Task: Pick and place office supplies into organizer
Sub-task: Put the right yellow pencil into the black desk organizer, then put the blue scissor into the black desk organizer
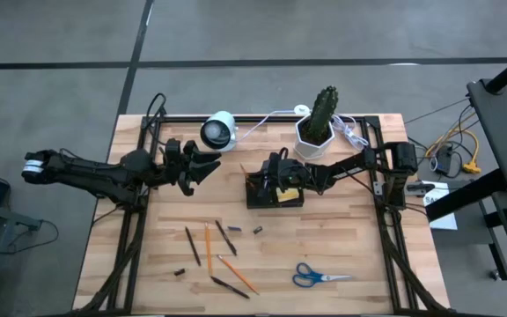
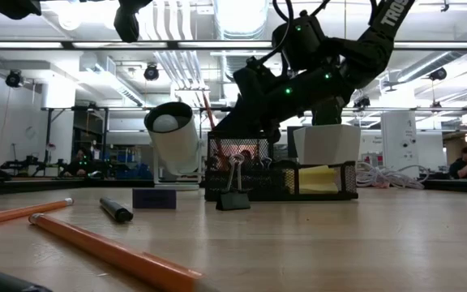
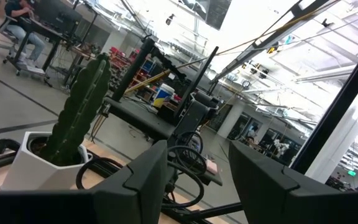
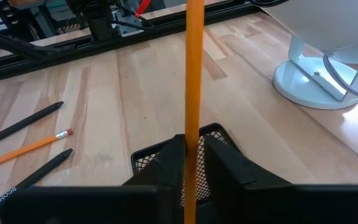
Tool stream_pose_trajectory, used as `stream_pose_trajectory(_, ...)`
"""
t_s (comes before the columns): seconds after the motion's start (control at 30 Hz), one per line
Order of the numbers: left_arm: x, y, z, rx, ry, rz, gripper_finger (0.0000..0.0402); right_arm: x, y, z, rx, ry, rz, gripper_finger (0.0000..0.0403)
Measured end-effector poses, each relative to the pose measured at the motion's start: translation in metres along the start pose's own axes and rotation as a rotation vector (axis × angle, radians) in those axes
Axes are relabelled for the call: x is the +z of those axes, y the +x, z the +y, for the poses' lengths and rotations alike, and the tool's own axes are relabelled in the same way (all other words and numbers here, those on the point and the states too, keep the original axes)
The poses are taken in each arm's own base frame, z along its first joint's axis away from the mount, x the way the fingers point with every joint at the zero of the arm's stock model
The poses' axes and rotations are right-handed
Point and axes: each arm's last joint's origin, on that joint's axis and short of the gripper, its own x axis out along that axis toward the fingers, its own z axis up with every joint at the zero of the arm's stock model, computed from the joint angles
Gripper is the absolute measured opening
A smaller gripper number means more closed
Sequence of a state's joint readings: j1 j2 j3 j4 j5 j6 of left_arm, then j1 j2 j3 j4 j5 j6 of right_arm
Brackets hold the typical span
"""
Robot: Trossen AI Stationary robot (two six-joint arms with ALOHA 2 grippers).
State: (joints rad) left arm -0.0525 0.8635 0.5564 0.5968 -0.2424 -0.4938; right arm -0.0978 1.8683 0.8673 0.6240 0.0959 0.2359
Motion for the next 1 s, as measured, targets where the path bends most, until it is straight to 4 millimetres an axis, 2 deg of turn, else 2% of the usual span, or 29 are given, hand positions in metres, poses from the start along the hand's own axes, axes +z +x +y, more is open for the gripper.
stream_pose_trajectory(0.2, 0.0000, 0.0000, 0.0000, 0.000, 0.000, 0.000, 0.0157, 0.0003, 0.0000, -0.0001, 0.000, 0.003, -0.003, 0.0090)
stream_pose_trajectory(0.37, 0.0000, 0.0000, 0.0000, 0.000, 0.000, 0.000, 0.0157, 0.0007, -0.0002, 0.0000, 0.000, 0.026, -0.004, 0.0102)
stream_pose_trajectory(0.87, -0.0002, 0.0000, -0.0001, 0.000, 0.002, 0.001, 0.0157, 0.0033, -0.0019, 0.0016, 0.004, 0.018, -0.011, 0.0080)
stream_pose_trajectory(1.0, -0.0002, 0.0000, -0.0001, 0.000, 0.002, 0.001, 0.0157, 0.0078, -0.0058, 0.0075, 0.016, -0.023, -0.027, 0.0081)
